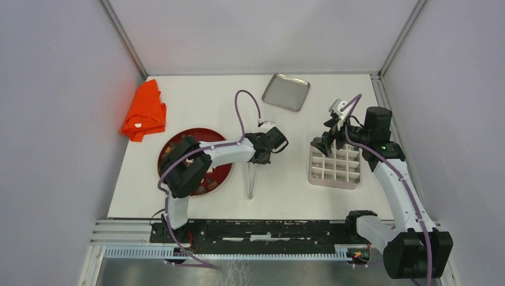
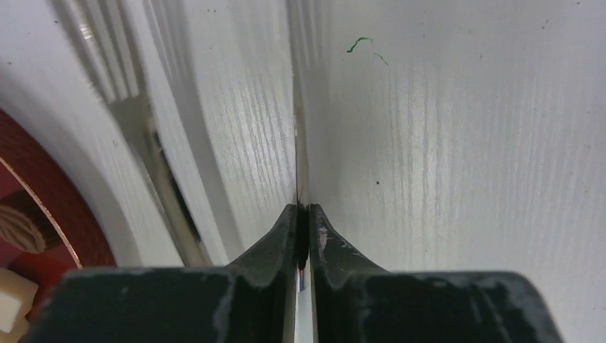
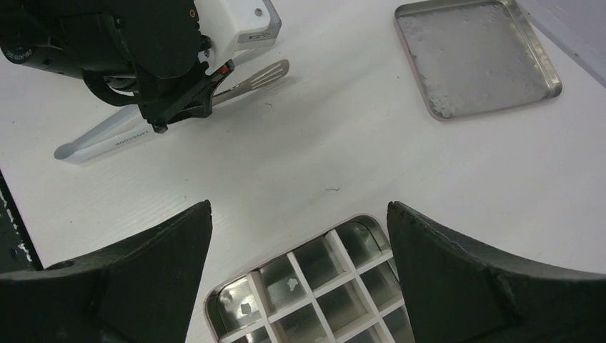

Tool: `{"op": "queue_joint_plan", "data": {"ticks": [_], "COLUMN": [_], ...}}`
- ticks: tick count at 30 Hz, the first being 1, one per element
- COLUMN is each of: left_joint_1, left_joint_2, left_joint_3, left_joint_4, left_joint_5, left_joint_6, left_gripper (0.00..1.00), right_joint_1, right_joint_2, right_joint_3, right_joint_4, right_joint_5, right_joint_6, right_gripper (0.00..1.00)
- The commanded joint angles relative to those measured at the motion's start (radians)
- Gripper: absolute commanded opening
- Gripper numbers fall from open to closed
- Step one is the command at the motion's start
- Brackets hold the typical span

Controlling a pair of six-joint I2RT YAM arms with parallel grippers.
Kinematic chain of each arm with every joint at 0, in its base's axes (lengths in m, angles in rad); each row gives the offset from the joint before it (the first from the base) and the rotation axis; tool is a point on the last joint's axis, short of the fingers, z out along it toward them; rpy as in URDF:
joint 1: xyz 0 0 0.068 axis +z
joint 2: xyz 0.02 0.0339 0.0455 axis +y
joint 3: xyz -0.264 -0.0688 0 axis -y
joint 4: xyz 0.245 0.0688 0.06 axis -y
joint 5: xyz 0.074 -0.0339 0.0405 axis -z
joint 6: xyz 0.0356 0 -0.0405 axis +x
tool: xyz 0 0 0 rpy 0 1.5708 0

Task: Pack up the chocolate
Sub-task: Pick up the clamp at the center of the board.

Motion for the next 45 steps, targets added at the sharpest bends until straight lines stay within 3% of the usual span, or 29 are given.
{"op": "queue_joint_plan", "data": {"ticks": [1, 3, 8, 14, 17, 21, 25, 31, 34, 38, 42, 45], "left_joint_1": [-0.003, -0.003, -0.005, -0.004, 0.029, 0.160, 0.206, 0.207, 0.206, 0.206, 0.205, 0.203], "left_joint_2": [0.025, 0.020, -0.097, -0.381, -0.495, -0.592, -0.661, -0.594, -0.528, -0.465, -0.451, -0.450], "left_joint_3": [0.043, 0.047, 0.055, 0.019, -0.031, -0.149, -0.303, -0.264, -0.251, -0.211, -0.196, -0.195], "left_joint_4": [0.007, 0.007, 0.021, 0.170, 0.275, 0.516, 0.988, 1.379, 1.627, 1.788, 1.803, 1.800], "left_joint_5": [-0.008, -0.005, 0.023, 0.236, 0.426, 0.838, 1.043, 1.105, 1.101, 1.092, 1.081, 1.081], "left_joint_6": [0.020, 0.023, 0.048, 0.155, 0.201, 0.144, -0.005, -0.180, -0.311, -0.439, -0.455, -0.455], "left_gripper": [0.09, 0.02, 0.02, 0.02, 0.02, 0.02, 0.02, 0.02, 0.02, 0.02, 0.02, 0.02], "right_joint_1": [-0.004, -0.004, -0.004, -0.004, -0.004, -0.004, 0.001, 0.074, 0.089, 0.099, 0.118, 0.142], "right_joint_2": [-0.007, -0.007, -0.013, -0.025, -0.034, -0.034, -0.023, 0.029, 0.059, 0.087, 0.109, 0.117], "right_joint_3": [-0.001, -0.001, 0.009, 0.015, 0.023, 0.024, -0.024, -0.040, -0.070, -0.096, -0.088, -0.068], "right_joint_4": [0.037, 0.036, 0.026, 0.021, 0.021, 0.050, 0.259, 0.563, 0.811, 1.131, 1.366, 1.381], "right_joint_5": [-0.037, -0.042, -0.060, -0.114, -0.168, -0.246, -0.370, -0.360, -0.359, -0.361, -0.363, -0.347], "right_joint_6": [0.015, 0.018, 0.019, 0.019, 0.026, 0.070, 0.311, 0.658, 0.915, 1.209, 1.423, 1.456], "right_gripper": [0.98, 0.98, 0.98, 0.98, 0.98, 0.98, 0.96, 0.95, 0.94, 0.92, 0.86, 0.82]}}
